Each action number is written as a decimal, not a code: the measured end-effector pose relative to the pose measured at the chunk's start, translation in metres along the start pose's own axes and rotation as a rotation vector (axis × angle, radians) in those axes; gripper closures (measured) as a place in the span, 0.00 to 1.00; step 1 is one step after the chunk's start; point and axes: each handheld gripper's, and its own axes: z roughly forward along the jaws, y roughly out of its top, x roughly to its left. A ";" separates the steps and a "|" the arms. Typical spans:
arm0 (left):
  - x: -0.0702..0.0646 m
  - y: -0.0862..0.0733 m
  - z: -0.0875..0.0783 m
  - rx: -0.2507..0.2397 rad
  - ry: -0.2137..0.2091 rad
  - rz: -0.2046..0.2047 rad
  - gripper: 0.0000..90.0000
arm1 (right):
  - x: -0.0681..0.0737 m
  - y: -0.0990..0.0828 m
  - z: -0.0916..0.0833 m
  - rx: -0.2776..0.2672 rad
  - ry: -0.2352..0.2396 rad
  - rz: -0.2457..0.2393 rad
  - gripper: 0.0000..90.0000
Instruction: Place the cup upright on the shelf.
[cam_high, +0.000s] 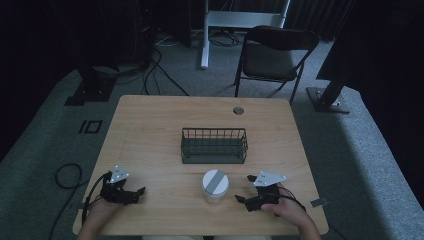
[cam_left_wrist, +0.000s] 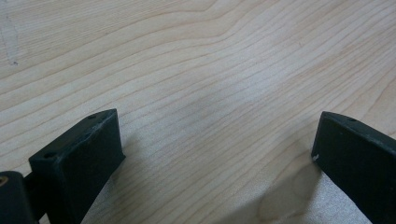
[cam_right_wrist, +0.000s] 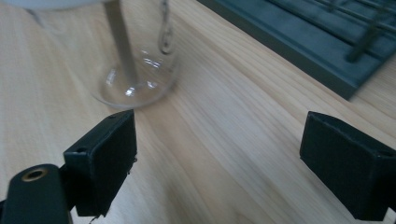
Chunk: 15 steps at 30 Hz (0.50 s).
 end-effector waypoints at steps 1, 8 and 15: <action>0.000 0.000 0.000 0.000 0.000 0.000 0.02 | 0.002 0.001 0.001 -0.004 0.004 -0.004 0.12; 0.000 0.000 0.000 0.000 0.000 0.000 0.02 | 0.015 0.005 0.011 0.000 0.043 -0.042 0.12; 0.000 0.000 0.000 0.000 0.000 0.000 0.02 | 0.026 0.013 0.016 -0.031 0.082 -0.061 0.12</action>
